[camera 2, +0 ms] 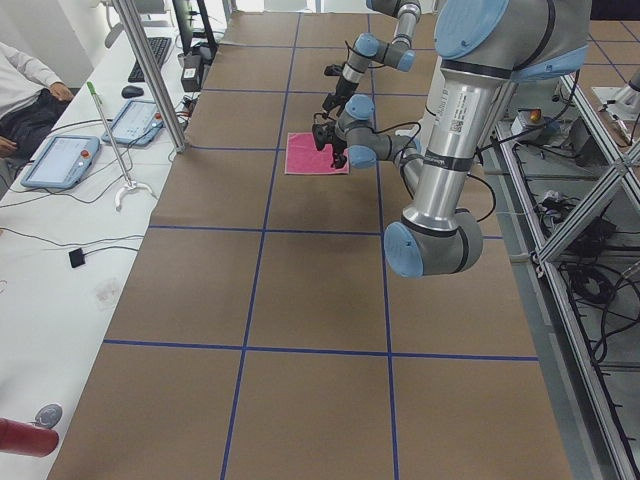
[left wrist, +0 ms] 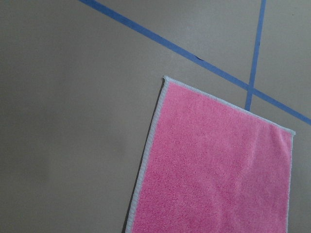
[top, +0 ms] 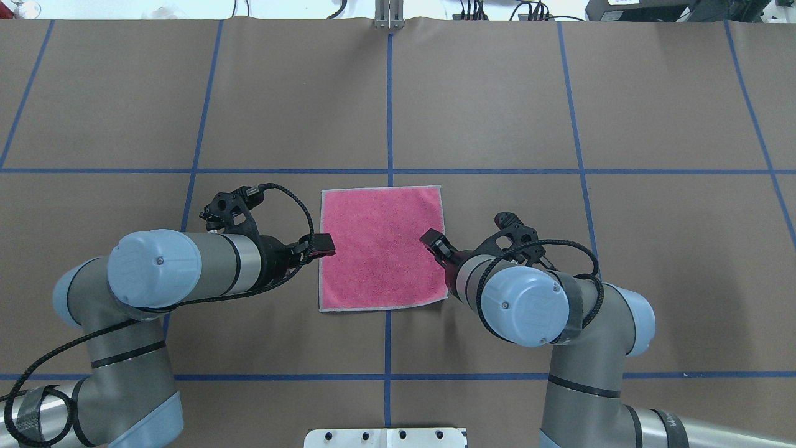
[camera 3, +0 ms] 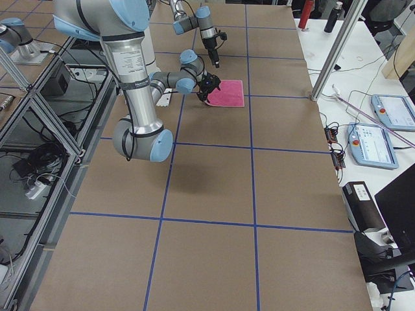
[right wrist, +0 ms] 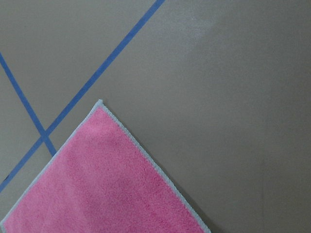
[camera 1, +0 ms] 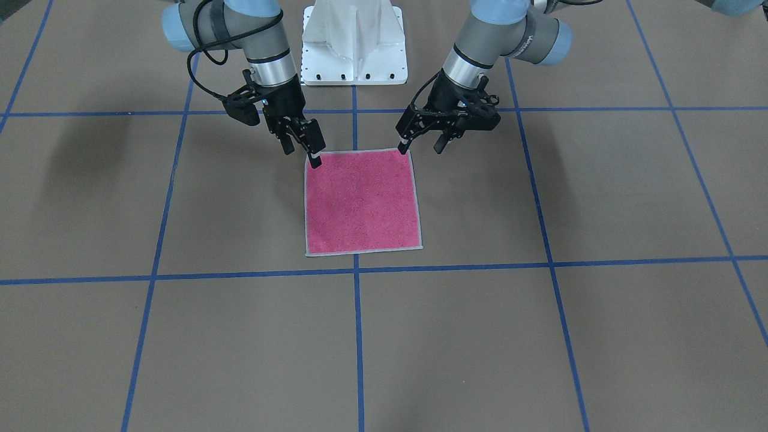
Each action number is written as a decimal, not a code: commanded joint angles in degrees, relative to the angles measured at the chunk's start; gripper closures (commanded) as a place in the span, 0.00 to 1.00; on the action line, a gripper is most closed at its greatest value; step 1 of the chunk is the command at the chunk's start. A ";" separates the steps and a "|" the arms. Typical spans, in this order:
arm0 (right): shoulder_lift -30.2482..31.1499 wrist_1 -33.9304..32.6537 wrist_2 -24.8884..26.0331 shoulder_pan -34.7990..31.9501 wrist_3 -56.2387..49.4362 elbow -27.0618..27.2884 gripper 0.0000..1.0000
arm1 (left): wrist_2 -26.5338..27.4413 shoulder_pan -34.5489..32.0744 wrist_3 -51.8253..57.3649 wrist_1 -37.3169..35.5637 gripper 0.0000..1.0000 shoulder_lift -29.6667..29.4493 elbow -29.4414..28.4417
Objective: Fold towel twice with both arms
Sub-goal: 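Lower the left gripper and the right gripper onto the towel's near corners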
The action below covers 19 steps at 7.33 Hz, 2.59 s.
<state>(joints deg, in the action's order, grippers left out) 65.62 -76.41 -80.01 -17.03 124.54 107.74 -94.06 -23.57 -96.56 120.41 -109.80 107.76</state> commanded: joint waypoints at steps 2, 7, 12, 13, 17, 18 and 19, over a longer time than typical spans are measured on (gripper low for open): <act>-0.23 -2.78 1.60 2.17 1.66 -0.60 0.15 | 0.11 0.11 -0.03 0.00 0.00 0.12 0.00; -0.23 -2.78 4.76 5.61 6.41 -2.36 0.46 | 0.11 0.11 0.05 0.00 0.00 0.73 0.09; -0.32 -2.69 6.52 5.17 8.35 -1.49 1.00 | 2.20 2.28 -0.03 0.00 0.01 0.82 -0.70; -0.23 -2.69 6.62 5.25 8.35 -1.48 1.00 | 5.35 4.91 -0.82 0.09 0.01 0.39 -1.14; -0.32 -2.60 8.11 5.34 8.35 -1.48 1.00 | 7.84 7.23 -3.90 0.09 0.21 -1.90 -3.95; -0.32 -2.60 8.11 5.34 8.35 -1.48 1.00 | 7.84 7.23 -3.81 0.09 0.29 -2.17 -4.04; -0.32 -2.60 8.11 5.34 8.35 -1.48 1.00 | 7.84 7.23 -3.73 0.09 0.32 -2.08 -4.83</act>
<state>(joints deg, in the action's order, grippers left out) 65.31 -79.02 -71.92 -11.70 132.89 106.26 -86.27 -16.39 -100.32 120.50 -111.73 103.71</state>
